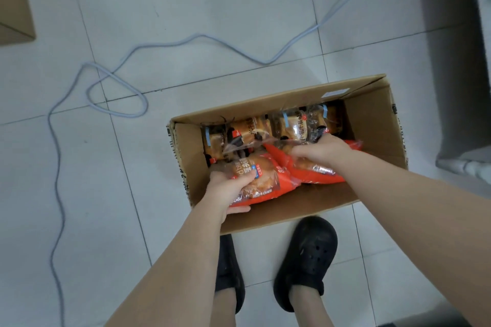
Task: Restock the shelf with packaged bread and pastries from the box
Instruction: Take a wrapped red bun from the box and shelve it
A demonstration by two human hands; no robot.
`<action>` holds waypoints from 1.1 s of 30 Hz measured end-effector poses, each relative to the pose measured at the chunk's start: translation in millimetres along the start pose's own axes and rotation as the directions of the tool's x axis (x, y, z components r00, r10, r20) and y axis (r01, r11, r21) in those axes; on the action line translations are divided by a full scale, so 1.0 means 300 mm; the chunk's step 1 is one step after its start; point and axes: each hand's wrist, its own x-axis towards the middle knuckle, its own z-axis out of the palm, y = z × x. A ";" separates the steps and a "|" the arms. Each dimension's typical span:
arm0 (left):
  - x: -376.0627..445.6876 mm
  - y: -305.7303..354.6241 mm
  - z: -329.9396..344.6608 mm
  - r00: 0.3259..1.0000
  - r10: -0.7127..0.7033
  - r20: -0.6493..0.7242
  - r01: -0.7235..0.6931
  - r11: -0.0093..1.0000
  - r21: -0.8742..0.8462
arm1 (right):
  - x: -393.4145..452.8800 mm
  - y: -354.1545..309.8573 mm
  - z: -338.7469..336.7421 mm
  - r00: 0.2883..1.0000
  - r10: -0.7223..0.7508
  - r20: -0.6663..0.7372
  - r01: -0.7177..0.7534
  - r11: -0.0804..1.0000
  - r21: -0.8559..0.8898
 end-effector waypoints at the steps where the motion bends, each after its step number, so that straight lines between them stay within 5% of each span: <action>1: -0.034 0.001 0.008 1.000 0.013 -0.012 -0.013 1.000 -0.005 | -0.030 0.002 -0.016 1.000 -0.018 -0.013 0.018 1.000 -0.020; 3: -0.105 0.003 0.026 0.998 0.049 -0.032 -0.049 0.999 -0.003 | -0.099 0.010 -0.055 0.998 -0.040 -0.040 0.040 0.999 -0.004; 9: -0.370 0.068 0.073 0.959 0.268 -0.096 -0.274 0.960 -0.063 | -0.391 0.004 -0.163 0.973 -0.198 -0.121 0.231 0.875 0.425; 15: -0.713 0.201 0.031 0.770 0.570 -0.286 -0.601 0.798 -0.029 | -0.768 -0.126 -0.315 0.799 -0.507 -0.322 0.589 0.767 0.255; 21: -1.188 0.353 -0.061 0.619 0.728 -0.294 -0.773 0.631 -0.063 | -1.229 -0.213 -0.547 0.592 -0.680 -0.434 0.746 0.665 -0.024; 30: -1.957 0.471 -0.076 0.388 0.897 -0.213 -0.921 0.381 -0.074 | -1.915 -0.143 -0.878 0.282 -0.634 -0.720 0.927 0.373 0.035; 33: -2.177 0.509 -0.071 0.268 0.948 -0.171 -0.963 0.266 -0.031 | -2.124 -0.120 -0.981 0.233 -0.605 -0.761 0.952 0.300 0.053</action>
